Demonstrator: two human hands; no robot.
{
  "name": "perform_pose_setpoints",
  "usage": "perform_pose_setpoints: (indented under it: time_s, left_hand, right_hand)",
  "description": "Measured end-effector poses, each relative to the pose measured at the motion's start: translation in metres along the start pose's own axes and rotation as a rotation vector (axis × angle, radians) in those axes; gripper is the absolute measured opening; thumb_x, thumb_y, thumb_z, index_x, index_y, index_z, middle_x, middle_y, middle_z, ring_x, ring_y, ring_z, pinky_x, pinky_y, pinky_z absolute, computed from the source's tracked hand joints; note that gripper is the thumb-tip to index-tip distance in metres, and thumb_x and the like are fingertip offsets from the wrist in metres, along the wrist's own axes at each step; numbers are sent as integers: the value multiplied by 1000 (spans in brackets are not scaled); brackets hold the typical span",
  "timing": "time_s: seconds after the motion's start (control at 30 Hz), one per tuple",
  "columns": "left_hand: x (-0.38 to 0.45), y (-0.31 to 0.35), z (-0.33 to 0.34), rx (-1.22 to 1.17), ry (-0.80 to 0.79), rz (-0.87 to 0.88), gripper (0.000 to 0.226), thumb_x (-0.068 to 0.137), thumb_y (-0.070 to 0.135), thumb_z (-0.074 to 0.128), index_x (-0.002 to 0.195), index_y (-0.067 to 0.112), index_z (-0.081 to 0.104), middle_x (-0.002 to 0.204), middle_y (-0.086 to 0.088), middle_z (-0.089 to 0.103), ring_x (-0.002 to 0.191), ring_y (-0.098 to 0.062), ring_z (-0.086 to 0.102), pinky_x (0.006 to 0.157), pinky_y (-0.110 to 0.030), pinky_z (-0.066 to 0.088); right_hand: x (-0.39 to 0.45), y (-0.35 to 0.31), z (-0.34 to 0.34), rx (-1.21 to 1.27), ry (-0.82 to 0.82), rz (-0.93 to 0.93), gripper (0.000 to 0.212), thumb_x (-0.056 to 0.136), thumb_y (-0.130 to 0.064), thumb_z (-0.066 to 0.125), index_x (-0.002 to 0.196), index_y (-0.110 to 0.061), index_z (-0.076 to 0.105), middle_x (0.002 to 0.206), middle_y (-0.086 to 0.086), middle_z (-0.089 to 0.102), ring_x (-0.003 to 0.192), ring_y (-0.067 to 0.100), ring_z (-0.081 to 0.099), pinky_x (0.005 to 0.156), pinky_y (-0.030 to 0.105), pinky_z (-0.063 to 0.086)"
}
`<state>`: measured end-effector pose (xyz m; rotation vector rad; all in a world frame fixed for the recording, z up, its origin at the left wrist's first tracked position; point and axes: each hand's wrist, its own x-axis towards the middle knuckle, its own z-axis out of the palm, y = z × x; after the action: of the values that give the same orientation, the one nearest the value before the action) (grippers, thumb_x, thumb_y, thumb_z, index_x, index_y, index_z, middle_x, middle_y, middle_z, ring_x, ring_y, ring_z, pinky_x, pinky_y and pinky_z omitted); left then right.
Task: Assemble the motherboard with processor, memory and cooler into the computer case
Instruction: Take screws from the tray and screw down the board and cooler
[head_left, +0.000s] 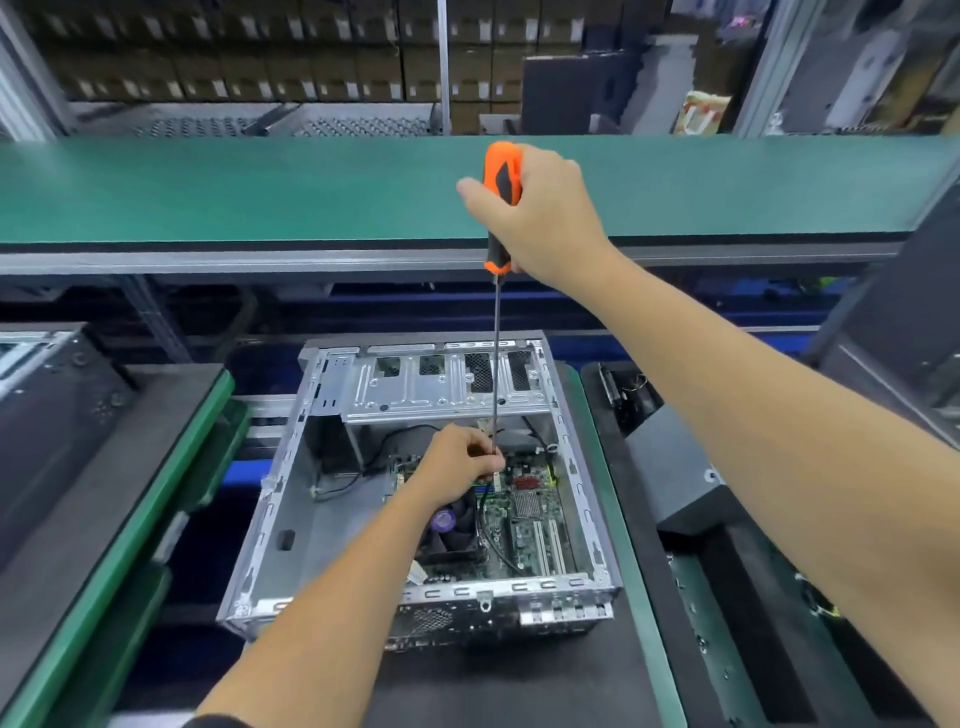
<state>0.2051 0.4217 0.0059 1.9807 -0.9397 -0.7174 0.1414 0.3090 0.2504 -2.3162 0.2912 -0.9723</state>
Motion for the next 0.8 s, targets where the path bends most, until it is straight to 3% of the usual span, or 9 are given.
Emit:
perform_pose_setpoints:
  time_s: [0.17, 0.57, 0.8]
  left_hand:
    - [5, -4, 6, 90, 11, -13, 13, 85, 25, 70, 79, 14, 66, 91, -7, 66, 86, -25, 61, 82, -38, 50]
    - [16, 1, 19, 221, 30, 56, 18, 85, 26, 70, 75, 17, 58, 73, 7, 55, 65, -7, 50, 55, -16, 33]
    - [21, -5, 20, 263, -2, 72, 18, 84, 26, 71, 79, 14, 59, 73, 9, 53, 65, -2, 47, 56, -16, 32]
  right_hand:
    - [-5, 6, -3, -13, -22, 49, 33, 94, -28, 57, 73, -9, 41, 63, 13, 41, 64, 39, 63, 50, 34, 49]
    - [-8, 20, -9, -85, -22, 93, 32, 96, -29, 56, 76, -7, 44, 67, 15, 45, 71, 39, 63, 59, 36, 49]
    - [-10, 26, -9, -83, -36, 121, 32, 96, -30, 56, 77, -8, 44, 67, 15, 47, 68, 36, 63, 55, 26, 46]
